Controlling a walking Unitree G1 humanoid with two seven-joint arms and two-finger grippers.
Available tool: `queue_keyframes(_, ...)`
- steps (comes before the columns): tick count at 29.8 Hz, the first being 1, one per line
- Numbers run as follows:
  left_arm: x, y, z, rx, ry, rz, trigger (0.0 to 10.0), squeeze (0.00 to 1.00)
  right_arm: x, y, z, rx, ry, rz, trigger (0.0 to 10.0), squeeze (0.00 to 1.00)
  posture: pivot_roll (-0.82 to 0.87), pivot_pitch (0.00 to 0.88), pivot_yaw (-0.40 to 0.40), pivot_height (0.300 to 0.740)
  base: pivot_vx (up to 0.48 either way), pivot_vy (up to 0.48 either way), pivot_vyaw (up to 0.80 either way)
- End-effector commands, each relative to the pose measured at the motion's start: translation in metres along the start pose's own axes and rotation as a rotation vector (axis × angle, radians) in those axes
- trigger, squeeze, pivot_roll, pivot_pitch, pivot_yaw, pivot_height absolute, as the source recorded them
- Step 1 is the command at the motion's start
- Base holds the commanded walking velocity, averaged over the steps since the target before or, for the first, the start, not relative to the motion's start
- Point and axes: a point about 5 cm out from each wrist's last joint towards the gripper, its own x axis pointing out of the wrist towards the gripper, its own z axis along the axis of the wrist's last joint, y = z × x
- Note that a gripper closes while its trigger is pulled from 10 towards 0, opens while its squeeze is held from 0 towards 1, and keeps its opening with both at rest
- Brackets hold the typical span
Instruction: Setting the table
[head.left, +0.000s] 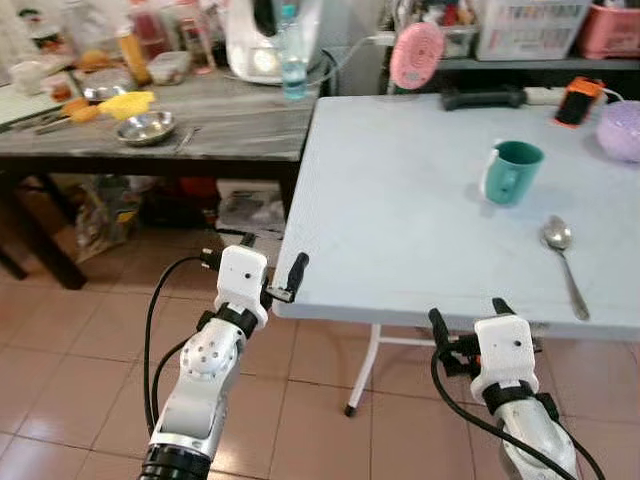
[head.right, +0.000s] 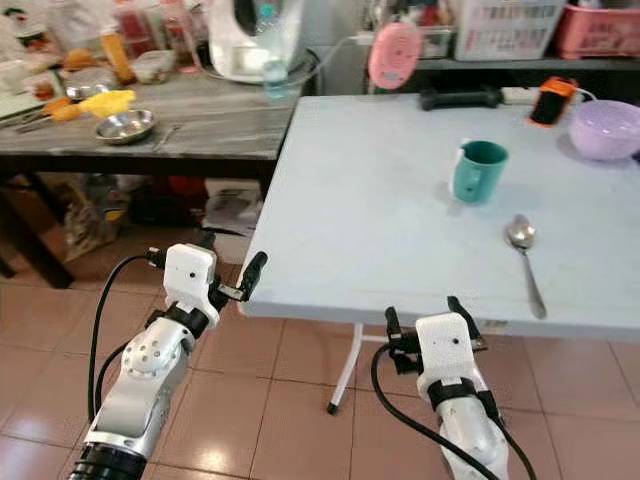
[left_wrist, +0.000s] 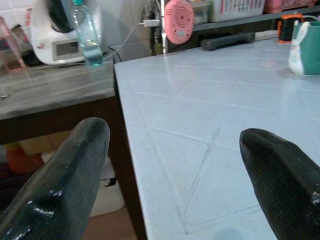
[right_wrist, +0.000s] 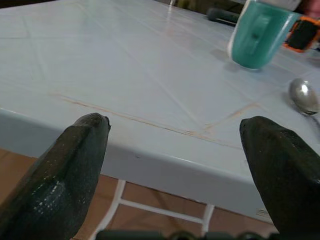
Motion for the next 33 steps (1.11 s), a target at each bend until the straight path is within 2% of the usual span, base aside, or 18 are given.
queue_keyframes(1,-0.001,0.005,0.003,-0.002,-0.001,0.011,10.0,0.00,0.002,0.001,0.009,-0.001,-0.045,0.002,10.0,0.00,-0.10,0.000,0.061,0.740,0.000,-0.251,0.00)
queue_keyframes(10,0.000,0.005,0.002,-0.007,0.008,-0.001,10.0,0.00,0.000,0.000,0.007,0.011,-0.044,-0.030,10.0,0.00,-0.10,0.000,0.066,0.740,0.000,-0.359,0.00)
queue_keyframes(11,-0.001,0.005,0.002,-0.006,0.009,-0.004,10.0,0.00,0.001,-0.002,0.007,0.061,-0.034,-0.046,10.0,0.00,-0.10,0.000,0.067,0.740,0.000,-0.480,0.00)
queue_keyframes(24,-0.001,0.003,0.000,-0.005,0.019,-0.015,10.0,0.00,0.003,-0.012,0.008,0.041,-0.041,-0.089,10.0,0.00,-0.10,0.000,0.068,0.740,0.000,-0.480,0.00)
queue_keyframes(29,-0.001,0.003,-0.001,-0.002,0.026,-0.016,10.0,0.00,0.005,-0.013,0.008,0.041,-0.041,-0.091,10.0,0.00,-0.10,0.000,0.068,0.740,0.000,-0.452,-0.68)
queue_keyframes(33,-0.001,0.003,-0.001,-0.007,0.025,-0.018,10.0,0.00,0.005,-0.013,0.008,0.040,-0.043,-0.094,10.0,0.00,-0.10,0.001,0.067,0.740,0.000,-0.122,-0.36)
